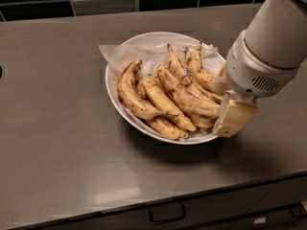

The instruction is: Pick banana from white bowl

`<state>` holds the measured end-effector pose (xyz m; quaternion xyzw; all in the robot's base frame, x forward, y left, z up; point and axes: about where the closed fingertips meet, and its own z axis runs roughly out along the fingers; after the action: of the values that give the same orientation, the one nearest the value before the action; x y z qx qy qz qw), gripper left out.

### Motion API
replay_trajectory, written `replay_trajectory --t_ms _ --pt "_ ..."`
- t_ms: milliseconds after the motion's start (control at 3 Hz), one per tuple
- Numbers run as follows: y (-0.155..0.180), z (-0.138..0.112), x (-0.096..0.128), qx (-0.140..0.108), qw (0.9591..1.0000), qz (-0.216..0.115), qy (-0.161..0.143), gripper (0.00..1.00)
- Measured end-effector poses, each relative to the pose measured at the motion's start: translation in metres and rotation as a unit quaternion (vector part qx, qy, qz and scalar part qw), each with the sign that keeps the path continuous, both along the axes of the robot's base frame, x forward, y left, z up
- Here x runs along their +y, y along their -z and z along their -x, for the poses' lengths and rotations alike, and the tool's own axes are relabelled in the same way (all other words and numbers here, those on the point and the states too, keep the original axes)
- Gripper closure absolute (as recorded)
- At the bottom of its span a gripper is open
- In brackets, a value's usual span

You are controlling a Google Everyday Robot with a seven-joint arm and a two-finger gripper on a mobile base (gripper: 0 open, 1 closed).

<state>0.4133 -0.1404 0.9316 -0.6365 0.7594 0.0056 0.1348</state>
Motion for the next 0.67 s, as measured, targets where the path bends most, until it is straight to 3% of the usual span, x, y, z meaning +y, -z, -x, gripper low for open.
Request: replay_trajectory --t_ms 333,667 --pt "0.0 0.0 0.0 0.0 1.0 0.0 0.0 0.45" --pt "-0.0001 0.0 0.0 0.0 1.0 0.0 0.0 0.44"
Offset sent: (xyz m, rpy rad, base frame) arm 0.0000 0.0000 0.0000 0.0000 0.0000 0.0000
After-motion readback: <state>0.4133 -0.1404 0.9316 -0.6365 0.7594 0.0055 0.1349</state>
